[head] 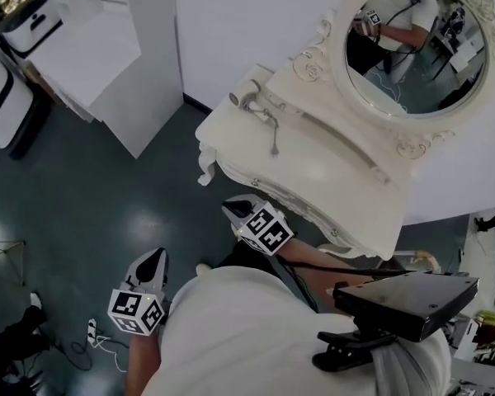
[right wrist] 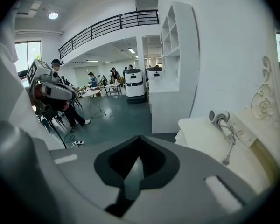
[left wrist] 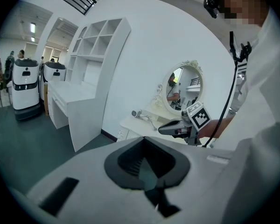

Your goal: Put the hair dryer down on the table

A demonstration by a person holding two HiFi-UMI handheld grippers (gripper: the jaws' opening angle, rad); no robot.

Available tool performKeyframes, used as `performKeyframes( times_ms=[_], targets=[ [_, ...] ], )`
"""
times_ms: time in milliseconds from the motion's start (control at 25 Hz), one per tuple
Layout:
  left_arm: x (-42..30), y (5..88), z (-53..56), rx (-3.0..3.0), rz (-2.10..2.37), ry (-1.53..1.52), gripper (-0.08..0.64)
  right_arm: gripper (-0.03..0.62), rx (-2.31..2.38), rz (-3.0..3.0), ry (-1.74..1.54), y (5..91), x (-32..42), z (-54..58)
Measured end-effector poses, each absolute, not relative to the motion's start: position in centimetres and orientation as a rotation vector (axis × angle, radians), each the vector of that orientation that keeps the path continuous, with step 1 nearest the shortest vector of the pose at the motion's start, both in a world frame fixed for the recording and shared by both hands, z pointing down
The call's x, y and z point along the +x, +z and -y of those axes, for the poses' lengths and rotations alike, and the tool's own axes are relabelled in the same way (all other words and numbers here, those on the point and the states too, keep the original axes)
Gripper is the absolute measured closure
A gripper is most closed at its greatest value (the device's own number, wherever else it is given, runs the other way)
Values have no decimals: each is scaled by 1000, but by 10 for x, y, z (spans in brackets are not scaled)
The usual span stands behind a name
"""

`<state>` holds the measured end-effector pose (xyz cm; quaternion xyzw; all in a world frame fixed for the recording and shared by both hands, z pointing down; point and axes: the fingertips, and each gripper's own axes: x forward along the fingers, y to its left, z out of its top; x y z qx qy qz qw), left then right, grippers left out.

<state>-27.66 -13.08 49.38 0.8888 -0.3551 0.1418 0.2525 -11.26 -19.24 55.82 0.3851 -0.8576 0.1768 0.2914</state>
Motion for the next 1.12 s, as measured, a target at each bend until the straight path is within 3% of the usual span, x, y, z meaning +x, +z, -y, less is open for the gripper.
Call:
performKeyframes(
  times_ms=[520,1120],
  targets=[
    [-296,517,79,2433,830,438,561,592,1068,2281,489,560,-147,123],
    [-240,537,87,2458,630,502,561,592,1137,2229,525,562,-109,103]
  ],
)
